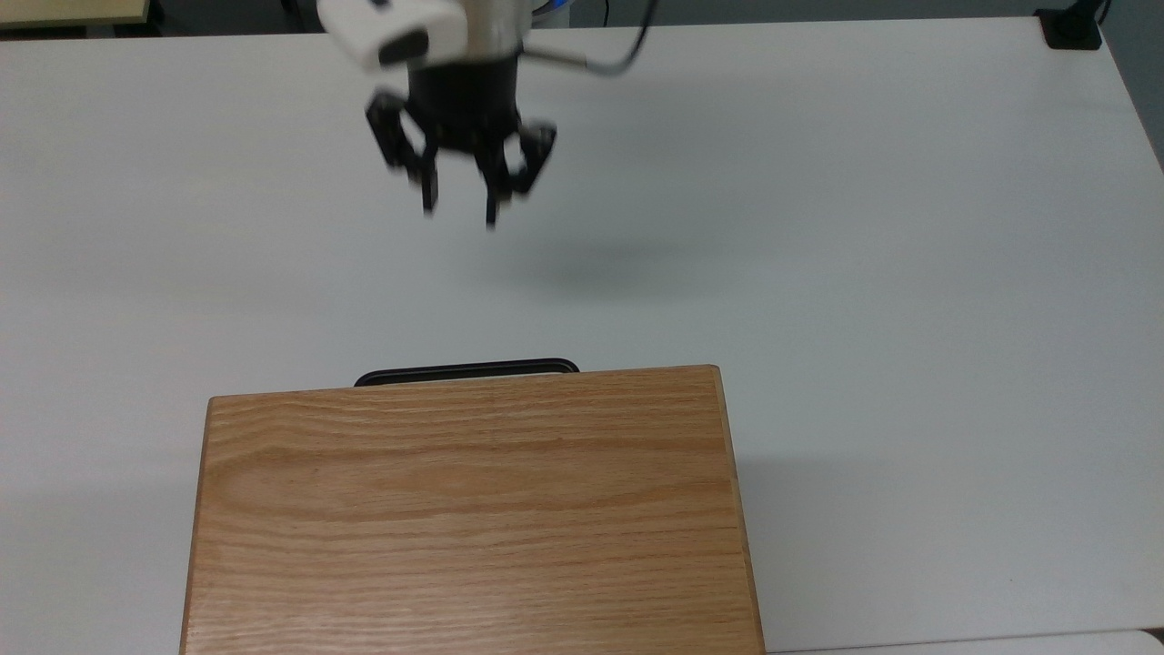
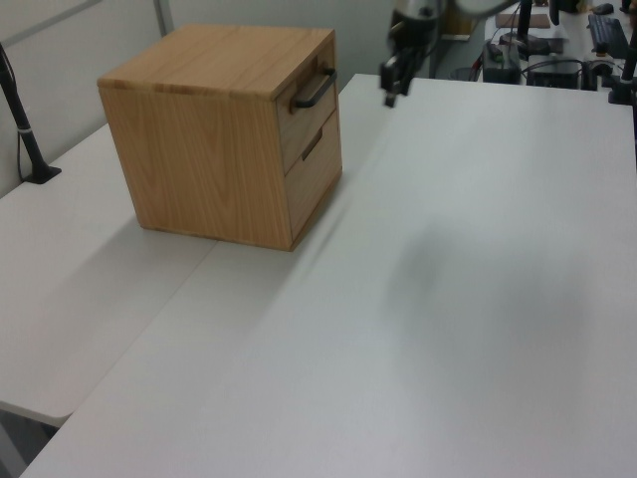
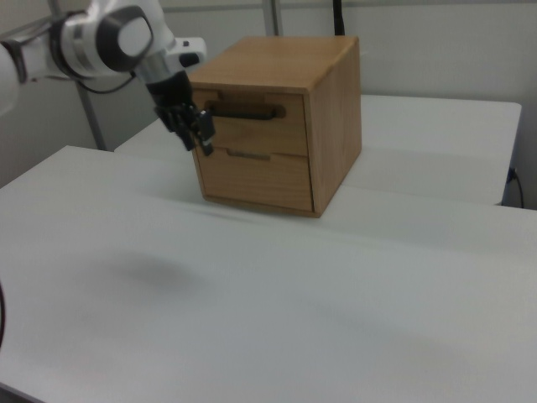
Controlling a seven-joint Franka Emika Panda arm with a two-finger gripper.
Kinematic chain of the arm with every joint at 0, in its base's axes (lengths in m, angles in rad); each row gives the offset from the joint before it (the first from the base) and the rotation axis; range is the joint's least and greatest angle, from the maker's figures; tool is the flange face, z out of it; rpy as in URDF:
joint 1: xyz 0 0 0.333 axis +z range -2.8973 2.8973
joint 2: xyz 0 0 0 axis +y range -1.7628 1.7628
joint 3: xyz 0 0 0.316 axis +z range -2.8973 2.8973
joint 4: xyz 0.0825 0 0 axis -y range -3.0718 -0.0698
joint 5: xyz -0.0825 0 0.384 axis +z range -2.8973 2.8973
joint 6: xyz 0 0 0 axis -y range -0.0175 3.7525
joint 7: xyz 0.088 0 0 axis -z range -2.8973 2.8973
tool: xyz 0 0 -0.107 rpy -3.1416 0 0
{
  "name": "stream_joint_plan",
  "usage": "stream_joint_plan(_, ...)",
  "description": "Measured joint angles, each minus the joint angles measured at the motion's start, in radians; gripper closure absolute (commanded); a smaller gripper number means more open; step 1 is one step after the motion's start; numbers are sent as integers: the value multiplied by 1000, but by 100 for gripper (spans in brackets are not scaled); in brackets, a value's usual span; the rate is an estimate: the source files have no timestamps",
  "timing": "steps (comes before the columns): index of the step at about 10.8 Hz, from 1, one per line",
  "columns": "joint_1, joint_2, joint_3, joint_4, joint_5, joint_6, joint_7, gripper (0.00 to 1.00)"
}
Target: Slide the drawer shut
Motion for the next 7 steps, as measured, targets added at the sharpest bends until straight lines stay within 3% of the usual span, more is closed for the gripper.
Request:
stream_joint_plan(4,0,-196,0,-126,61,-207,-89,0)
stream_joint_plan(7,3,-232,1,-148,61,-214,-95,0)
